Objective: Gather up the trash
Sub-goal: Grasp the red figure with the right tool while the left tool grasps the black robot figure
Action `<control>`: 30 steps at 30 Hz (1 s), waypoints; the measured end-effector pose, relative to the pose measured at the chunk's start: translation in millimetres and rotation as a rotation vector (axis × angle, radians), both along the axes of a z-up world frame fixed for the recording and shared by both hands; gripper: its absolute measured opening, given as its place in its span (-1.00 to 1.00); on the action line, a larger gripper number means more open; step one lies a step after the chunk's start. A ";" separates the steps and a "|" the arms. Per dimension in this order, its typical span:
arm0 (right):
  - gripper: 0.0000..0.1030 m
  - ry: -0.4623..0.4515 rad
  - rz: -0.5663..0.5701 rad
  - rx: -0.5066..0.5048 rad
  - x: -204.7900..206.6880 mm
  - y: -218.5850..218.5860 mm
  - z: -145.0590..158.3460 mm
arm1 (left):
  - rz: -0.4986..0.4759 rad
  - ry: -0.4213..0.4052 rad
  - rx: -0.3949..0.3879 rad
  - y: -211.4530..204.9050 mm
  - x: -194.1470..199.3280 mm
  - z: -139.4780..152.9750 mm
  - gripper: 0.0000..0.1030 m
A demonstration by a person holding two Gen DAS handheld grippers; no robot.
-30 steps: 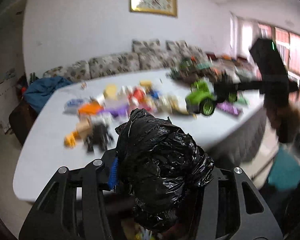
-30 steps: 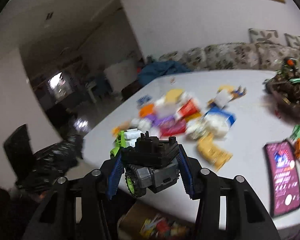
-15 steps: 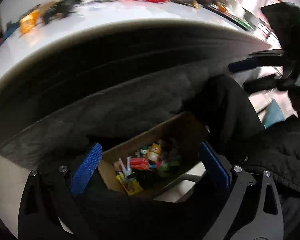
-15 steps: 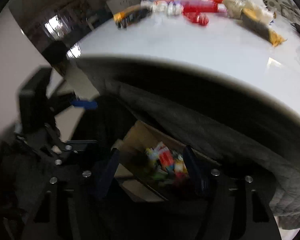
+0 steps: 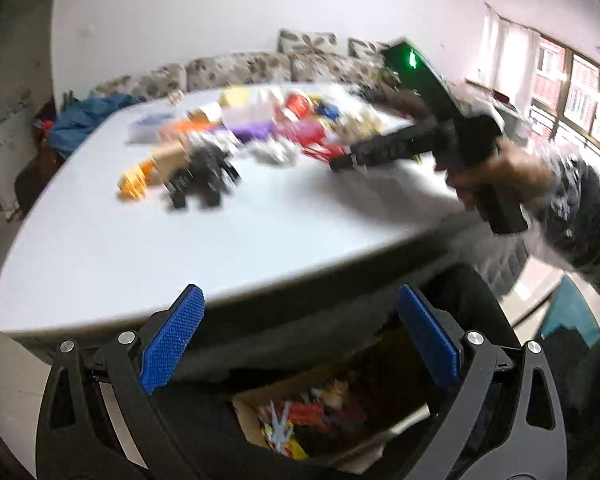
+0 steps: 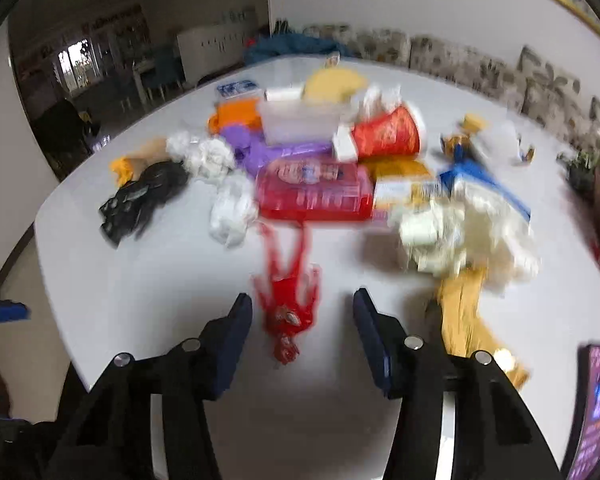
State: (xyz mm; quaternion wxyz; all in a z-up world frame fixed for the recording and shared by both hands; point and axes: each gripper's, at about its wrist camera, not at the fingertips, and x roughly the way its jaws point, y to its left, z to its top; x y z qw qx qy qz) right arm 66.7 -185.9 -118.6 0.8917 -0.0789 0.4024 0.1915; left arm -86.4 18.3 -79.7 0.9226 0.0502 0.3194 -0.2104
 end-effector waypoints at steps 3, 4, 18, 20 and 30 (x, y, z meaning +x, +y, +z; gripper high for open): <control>-0.37 0.001 0.007 -0.031 -7.1 -0.2 8.9 | 0.064 -0.018 0.018 2.0 24.9 9.1 0.84; -0.37 -0.009 0.008 -0.046 -8.9 1.1 9.3 | 0.095 -0.021 0.026 2.4 39.5 11.3 0.84; -0.36 0.006 -0.079 0.178 -44.3 -56.1 14.6 | 0.211 0.133 0.063 -5.7 163.2 -9.9 -0.15; -0.36 0.005 -0.083 0.193 -45.1 -55.8 13.8 | 0.182 0.127 -0.012 -0.4 149.8 -1.8 -0.24; -0.36 -0.033 0.001 0.308 -102.2 -51.3 47.8 | -0.013 -0.077 -0.047 -5.5 18.4 55.6 -0.30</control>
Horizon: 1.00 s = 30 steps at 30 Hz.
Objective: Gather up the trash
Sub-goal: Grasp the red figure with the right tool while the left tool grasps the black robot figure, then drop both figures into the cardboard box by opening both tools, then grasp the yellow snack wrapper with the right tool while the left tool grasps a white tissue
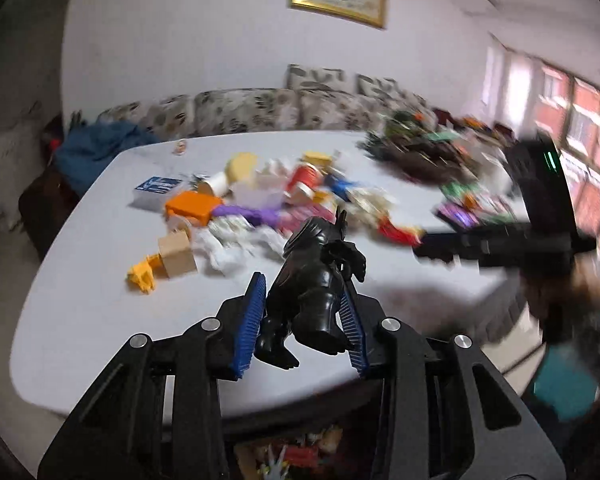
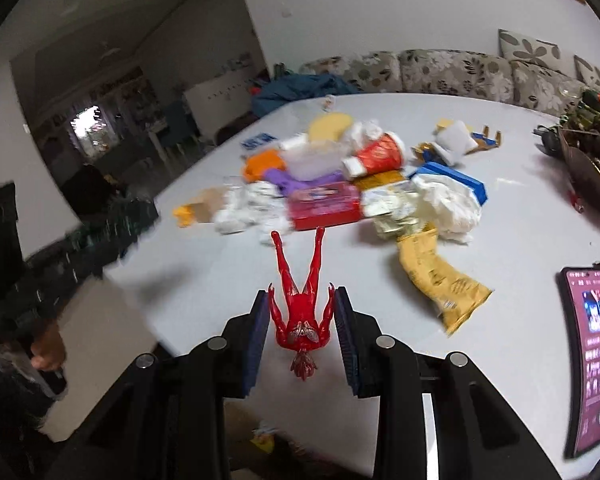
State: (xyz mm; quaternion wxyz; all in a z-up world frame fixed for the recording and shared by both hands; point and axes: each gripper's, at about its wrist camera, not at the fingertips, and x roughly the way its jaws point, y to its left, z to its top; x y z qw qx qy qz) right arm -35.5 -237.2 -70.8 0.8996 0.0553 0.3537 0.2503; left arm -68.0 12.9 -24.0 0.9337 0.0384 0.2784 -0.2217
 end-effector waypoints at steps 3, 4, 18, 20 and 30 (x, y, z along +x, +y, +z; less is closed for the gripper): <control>-0.36 0.034 0.064 0.012 -33.6 2.9 3.1 | -0.052 0.031 0.038 -2.4 -31.8 -10.3 -0.30; -0.36 0.046 0.077 0.014 -39.8 4.1 1.4 | -0.070 0.056 0.037 -1.3 -41.4 -16.6 -0.30; -0.02 0.282 0.183 -0.067 -59.3 33.0 -100.8 | -0.080 0.344 0.209 -10.8 -32.8 -152.7 0.79; 0.05 0.166 0.131 -0.079 -54.0 18.4 -67.3 | -0.076 0.300 0.173 -6.6 -34.0 -135.8 0.79; 0.19 0.064 -0.118 -0.328 97.5 -31.0 -39.3 | 0.002 0.153 -0.035 2.1 -6.5 -58.9 0.79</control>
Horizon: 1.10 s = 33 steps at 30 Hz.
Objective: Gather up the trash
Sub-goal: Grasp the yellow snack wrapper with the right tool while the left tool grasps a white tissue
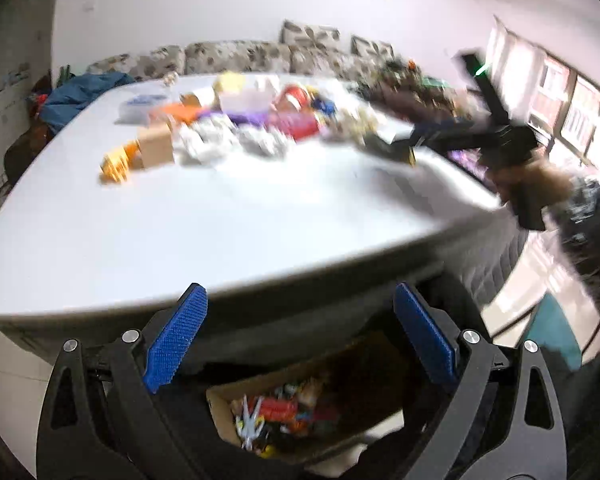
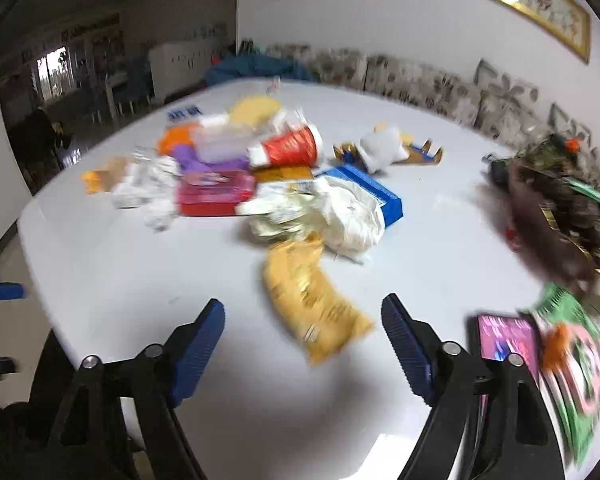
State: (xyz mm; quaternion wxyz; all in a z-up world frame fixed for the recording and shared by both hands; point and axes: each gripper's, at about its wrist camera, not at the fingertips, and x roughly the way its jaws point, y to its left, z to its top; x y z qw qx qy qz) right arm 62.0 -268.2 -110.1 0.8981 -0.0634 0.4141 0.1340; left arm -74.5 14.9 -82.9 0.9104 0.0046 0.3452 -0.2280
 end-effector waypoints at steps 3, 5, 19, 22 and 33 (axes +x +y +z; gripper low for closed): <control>-0.44 0.046 -0.010 0.022 19.9 -6.4 -5.3 | 0.043 -0.016 -0.002 0.2 16.3 10.1 0.79; -0.65 0.021 -0.008 0.054 12.6 -6.6 2.9 | 0.059 -0.018 -0.001 -3.6 31.9 14.9 0.79; -0.60 -0.019 -0.053 0.247 -68.2 -36.4 9.9 | 0.007 0.112 0.087 -88.6 179.1 1.8 0.22; -0.60 -0.022 -0.055 0.257 -72.3 -38.3 6.8 | 0.023 0.121 0.117 -86.8 187.4 -5.5 -0.43; -0.60 -0.063 0.041 0.321 -90.6 -15.2 29.4 | -0.040 -0.070 0.012 -33.6 66.5 60.1 -0.75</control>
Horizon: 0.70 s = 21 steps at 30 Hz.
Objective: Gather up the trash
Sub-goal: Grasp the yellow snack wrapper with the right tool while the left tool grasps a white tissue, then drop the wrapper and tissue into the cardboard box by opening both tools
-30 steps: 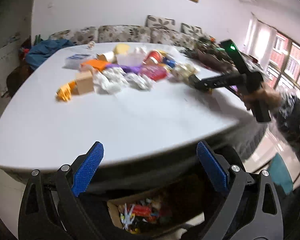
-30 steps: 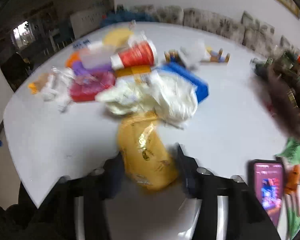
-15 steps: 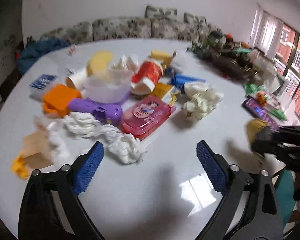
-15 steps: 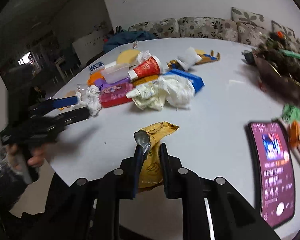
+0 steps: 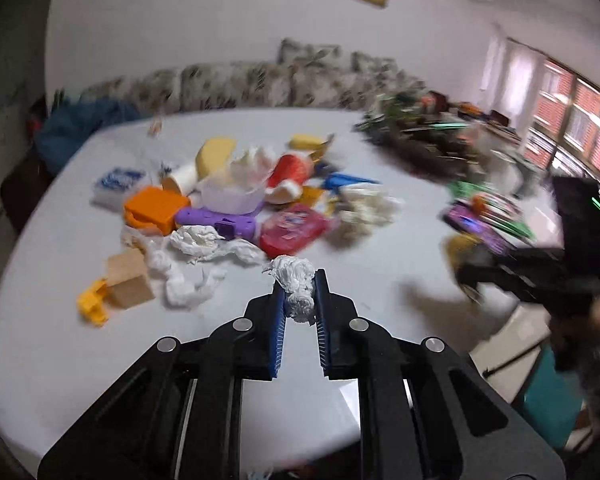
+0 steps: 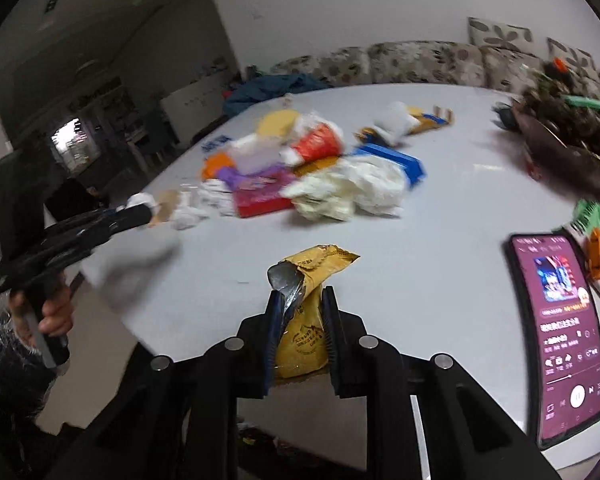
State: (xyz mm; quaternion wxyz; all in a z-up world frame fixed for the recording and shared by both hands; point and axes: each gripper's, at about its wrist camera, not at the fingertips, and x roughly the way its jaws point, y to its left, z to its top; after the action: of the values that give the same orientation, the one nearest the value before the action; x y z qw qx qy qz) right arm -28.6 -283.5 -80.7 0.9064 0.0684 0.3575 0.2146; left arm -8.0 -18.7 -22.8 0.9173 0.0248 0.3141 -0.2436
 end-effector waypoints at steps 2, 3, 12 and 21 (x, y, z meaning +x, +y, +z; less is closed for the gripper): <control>-0.60 0.001 0.072 0.001 -14.5 15.3 6.7 | -0.051 -0.021 0.032 2.3 -36.4 4.0 -0.74; -0.60 0.003 0.102 -0.003 -21.8 22.2 8.3 | -0.067 -0.026 0.055 2.8 -51.5 2.8 -0.74; -0.49 0.219 0.351 -0.087 -67.0 87.0 -50.1 | -0.111 0.182 0.179 0.5 -91.0 -81.5 -0.51; 0.00 0.397 0.314 -0.027 -58.7 82.1 -113.7 | -0.083 0.383 0.193 13.6 -68.7 -176.4 0.83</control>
State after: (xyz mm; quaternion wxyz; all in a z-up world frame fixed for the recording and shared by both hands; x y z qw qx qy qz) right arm -87.3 -201.3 -194.4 0.7748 0.0407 0.5376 0.3302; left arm -76.7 -5.1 -199.3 0.8234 0.0787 0.5034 -0.2500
